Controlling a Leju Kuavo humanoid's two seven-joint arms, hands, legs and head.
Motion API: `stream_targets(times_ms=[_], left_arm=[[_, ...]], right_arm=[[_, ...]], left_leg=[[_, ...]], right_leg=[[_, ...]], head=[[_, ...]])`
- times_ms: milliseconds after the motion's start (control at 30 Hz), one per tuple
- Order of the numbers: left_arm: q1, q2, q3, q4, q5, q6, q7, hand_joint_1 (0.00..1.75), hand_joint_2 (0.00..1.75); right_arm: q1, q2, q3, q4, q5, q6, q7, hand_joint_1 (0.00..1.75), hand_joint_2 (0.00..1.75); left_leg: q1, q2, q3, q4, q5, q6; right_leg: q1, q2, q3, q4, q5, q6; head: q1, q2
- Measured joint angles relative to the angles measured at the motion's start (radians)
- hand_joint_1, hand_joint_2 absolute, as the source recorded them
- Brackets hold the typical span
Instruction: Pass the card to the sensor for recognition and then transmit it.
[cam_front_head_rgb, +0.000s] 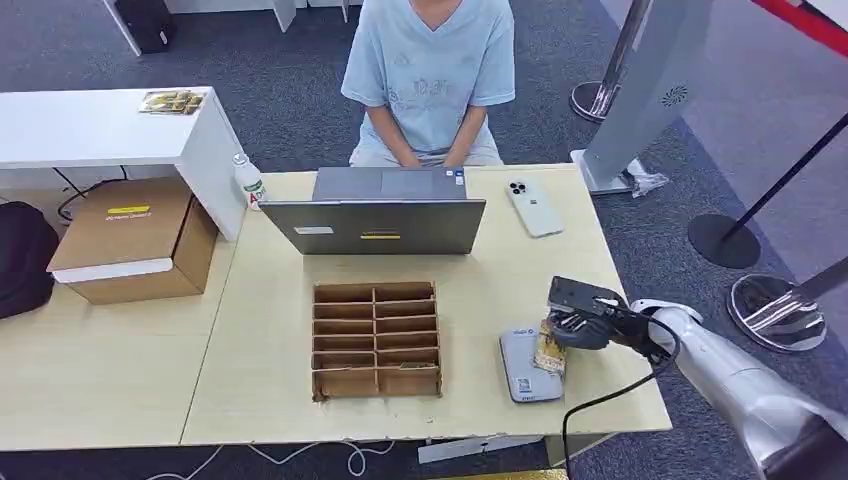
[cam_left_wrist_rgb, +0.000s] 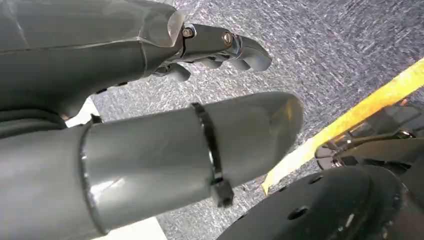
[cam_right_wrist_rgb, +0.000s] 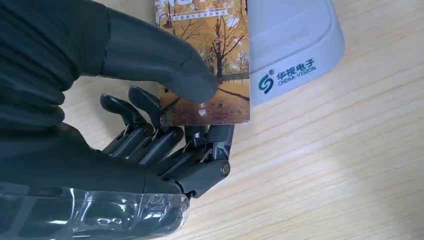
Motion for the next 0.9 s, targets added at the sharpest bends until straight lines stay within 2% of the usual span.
stream_targets(times_ms=[300, 433, 700, 900], left_arm=[[0.000, -0.001, 0.000, 0.000, -0.003, -0.001, -0.001, 0.00, 0.00], [0.001, 0.000, 0.000, 0.000, 0.000, -0.001, -0.001, 0.00, 0.00], [0.005, 0.000, 0.019, 0.000, 0.009, 0.000, -0.002, 0.00, 0.00], [0.006, 0.000, 0.029, 0.000, 0.015, 0.002, -0.003, 0.00, 0.00]], right_arm=[[0.005, 0.000, -0.010, 0.006, -0.003, -0.009, -0.011, 1.75, 1.75], [0.004, -0.019, -0.039, -0.023, -0.031, -0.003, -0.017, 1.75, 1.75], [-0.035, -0.084, -0.144, -0.166, -0.108, 0.006, -0.006, 1.75, 1.75], [-0.048, -0.102, -0.241, -0.290, -0.118, -0.045, -0.006, 1.75, 1.75]], left_leg=[[0.000, 0.000, 0.000, 0.000, 0.000, 0.000], [0.000, 0.000, 0.000, 0.000, 0.000, 0.000], [0.000, 0.000, 0.000, 0.000, 0.000, 0.000], [0.000, 0.000, 0.000, 0.000, 0.000, 0.000]], right_leg=[[0.000, 0.000, 0.000, 0.000, 0.000, 0.000], [0.000, 0.000, 0.000, 0.000, 0.000, 0.000], [0.000, 0.000, 0.000, 0.000, 0.001, 0.001], [0.000, 0.000, 0.000, 0.000, 0.001, 0.001]], head=[[0.000, 0.000], [0.000, 0.000], [0.000, 0.000], [0.000, 0.000]])
